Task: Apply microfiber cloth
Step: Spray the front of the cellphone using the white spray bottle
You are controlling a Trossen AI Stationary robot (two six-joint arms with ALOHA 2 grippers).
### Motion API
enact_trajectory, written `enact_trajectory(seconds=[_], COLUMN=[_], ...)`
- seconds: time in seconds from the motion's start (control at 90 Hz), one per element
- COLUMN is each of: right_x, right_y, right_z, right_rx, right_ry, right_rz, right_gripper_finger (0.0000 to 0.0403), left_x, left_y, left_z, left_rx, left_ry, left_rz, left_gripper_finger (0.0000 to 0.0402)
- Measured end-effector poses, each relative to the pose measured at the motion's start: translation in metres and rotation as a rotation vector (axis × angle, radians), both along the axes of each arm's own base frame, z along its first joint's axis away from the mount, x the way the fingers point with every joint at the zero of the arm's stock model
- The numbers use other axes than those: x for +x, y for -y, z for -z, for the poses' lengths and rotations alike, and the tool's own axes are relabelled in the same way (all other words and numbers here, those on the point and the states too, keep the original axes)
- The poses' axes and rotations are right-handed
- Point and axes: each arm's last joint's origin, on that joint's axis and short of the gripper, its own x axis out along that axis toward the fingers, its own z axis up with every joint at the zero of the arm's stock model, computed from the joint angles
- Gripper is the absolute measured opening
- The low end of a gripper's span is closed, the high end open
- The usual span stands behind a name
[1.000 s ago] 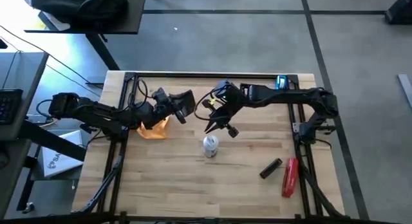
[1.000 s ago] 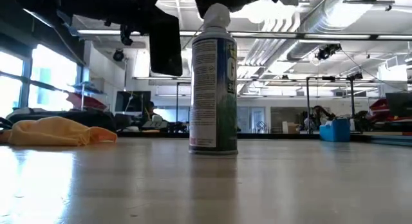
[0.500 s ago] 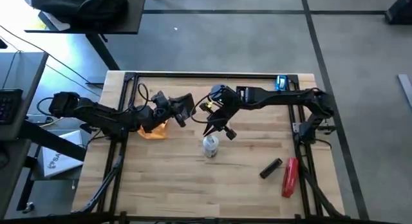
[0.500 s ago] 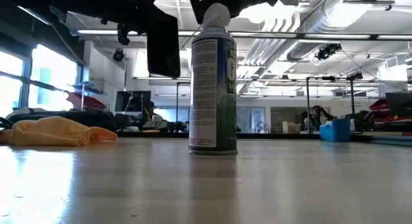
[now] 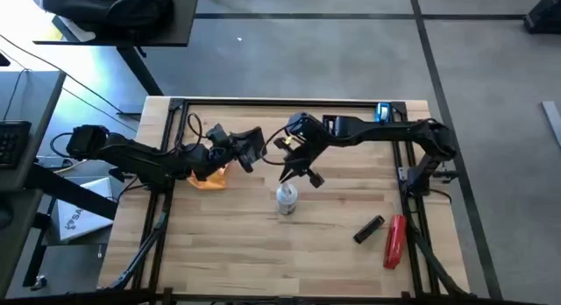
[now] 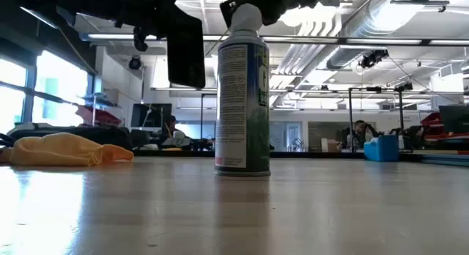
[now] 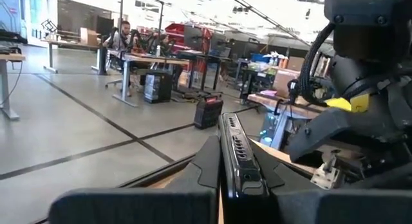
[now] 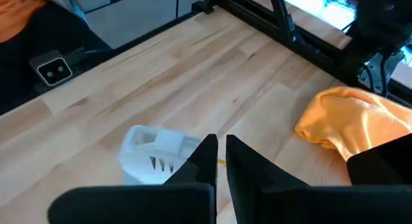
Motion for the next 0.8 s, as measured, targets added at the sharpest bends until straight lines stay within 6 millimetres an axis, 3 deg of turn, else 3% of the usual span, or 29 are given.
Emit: enact_trajectory(seconds=[0.478,0.8], right_x=[-0.003,-0.003], right_y=[0.000,-0.001], right_z=[-0.003,-0.003], right_rx=[-0.018,-0.018], right_ry=[-0.003,-0.004], right_rz=[0.007,0.003], right_gripper_finger=[0.0000,0.0000], left_x=[0.001,0.012], left_y=[-0.001,-0.010], left_z=[0.001,0.017], left_rx=[-0.005,-0.065], left_ry=[0.001,-0.002], left_rz=[-0.001,-0.005], left_gripper_finger=[0.0007,0.0007])
